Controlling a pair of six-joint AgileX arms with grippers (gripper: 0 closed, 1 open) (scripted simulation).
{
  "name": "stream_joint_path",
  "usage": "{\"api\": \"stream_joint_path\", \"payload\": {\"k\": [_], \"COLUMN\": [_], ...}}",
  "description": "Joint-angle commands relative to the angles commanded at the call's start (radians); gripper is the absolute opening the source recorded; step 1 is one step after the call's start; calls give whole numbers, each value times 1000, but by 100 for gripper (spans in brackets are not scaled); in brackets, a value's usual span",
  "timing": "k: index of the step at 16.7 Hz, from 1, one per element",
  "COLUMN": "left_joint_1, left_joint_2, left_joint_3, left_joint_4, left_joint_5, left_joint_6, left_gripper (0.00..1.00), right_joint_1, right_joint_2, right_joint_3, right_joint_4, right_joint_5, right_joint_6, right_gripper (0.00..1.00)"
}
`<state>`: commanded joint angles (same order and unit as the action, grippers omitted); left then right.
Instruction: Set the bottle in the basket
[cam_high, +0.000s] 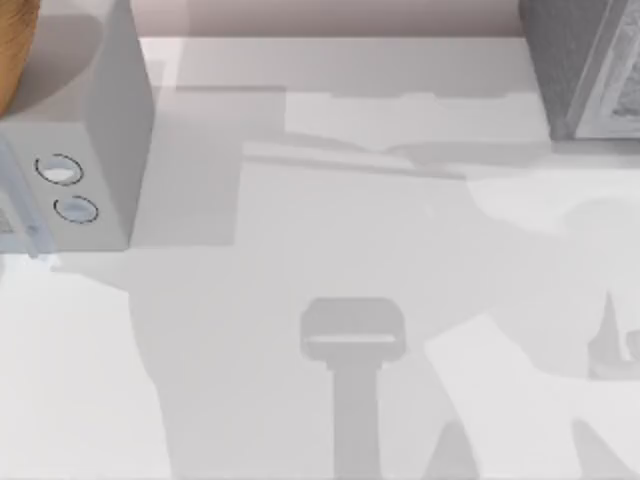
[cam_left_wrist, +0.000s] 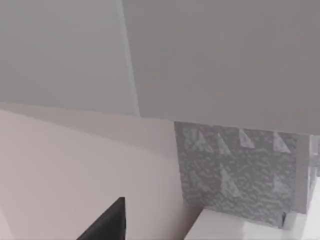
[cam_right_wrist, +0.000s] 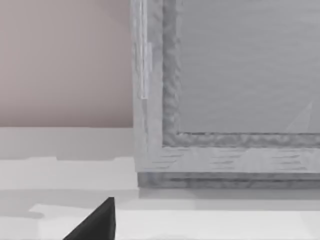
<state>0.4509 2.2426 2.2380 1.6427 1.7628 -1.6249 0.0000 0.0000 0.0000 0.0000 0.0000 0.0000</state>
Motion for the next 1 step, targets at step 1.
{"api": "stream_joint_path", "payload": {"k": [1], "left_joint_1": [0], "left_joint_2": [0], "left_joint_3": [0], "left_joint_4": [0], "left_joint_5": [0], "left_joint_6": [0], "left_gripper": [100], "right_joint_1": [0], "right_joint_2": [0], "right_joint_3": [0], "right_joint_4": [0], "right_joint_5": [0], "right_joint_6": [0], "right_gripper": [100]}}
